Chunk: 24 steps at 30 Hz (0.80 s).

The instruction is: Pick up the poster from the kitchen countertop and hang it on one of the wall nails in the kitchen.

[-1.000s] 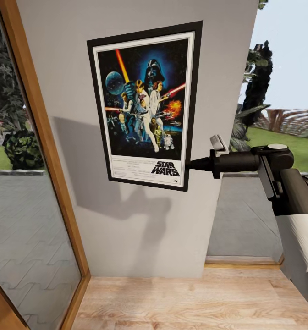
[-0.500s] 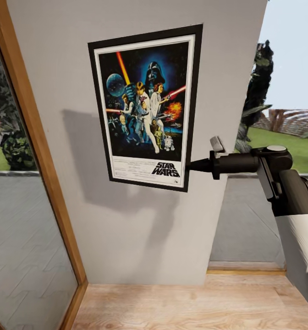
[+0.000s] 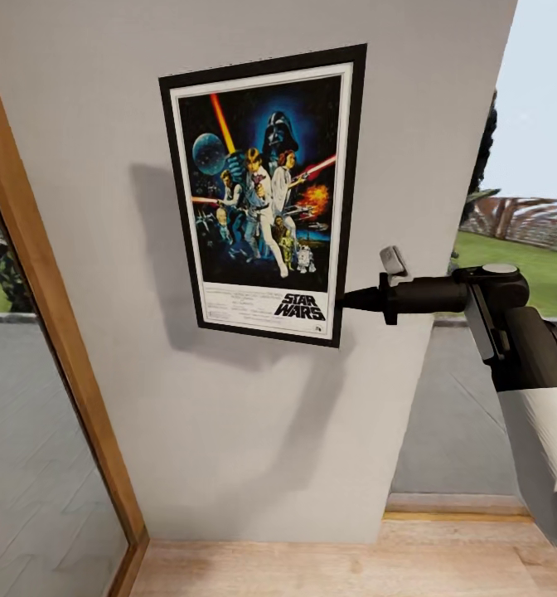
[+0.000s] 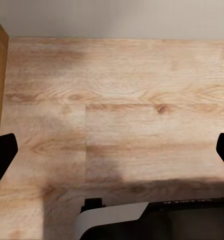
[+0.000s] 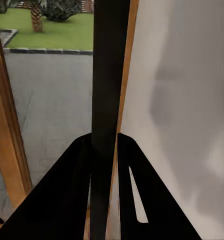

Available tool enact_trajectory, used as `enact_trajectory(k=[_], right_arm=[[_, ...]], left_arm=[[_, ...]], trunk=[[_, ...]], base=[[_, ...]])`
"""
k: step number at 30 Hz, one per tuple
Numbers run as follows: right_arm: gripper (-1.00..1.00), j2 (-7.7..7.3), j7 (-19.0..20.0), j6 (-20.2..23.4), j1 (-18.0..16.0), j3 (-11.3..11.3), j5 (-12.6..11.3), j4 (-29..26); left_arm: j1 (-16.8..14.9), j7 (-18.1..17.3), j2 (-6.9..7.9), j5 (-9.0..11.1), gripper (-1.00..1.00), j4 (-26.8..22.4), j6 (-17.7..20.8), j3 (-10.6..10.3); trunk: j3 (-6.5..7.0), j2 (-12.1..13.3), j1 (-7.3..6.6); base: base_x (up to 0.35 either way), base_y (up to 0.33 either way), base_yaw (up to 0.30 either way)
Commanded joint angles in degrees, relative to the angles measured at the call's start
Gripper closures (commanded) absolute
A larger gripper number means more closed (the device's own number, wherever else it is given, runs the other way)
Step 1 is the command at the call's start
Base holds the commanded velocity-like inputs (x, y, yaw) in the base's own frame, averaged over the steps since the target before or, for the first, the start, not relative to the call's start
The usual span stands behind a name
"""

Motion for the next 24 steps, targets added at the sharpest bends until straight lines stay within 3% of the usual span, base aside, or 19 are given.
enact_trajectory(k=[1, 24], right_arm=[[1.0, -0.06, 0.06, 0.74, -0.02, 0.09, -0.39, 0.02], [1.0, -0.09, 0.06, 0.74, -0.01, 0.03, -0.43, 0.02]], left_arm=[[0.04, -0.46, -0.06, -0.38, -1.0, -0.06, -0.09, 0.43], [0.03, -0.46, -0.05, -0.38, -1.0, -0.06, -0.09, 0.43]], trunk=[[0.0, -0.02, 0.05], [0.0, -0.02, 0.05]], base=[[0.309, 0.0, 0.0], [0.092, 0.009, 0.0]])
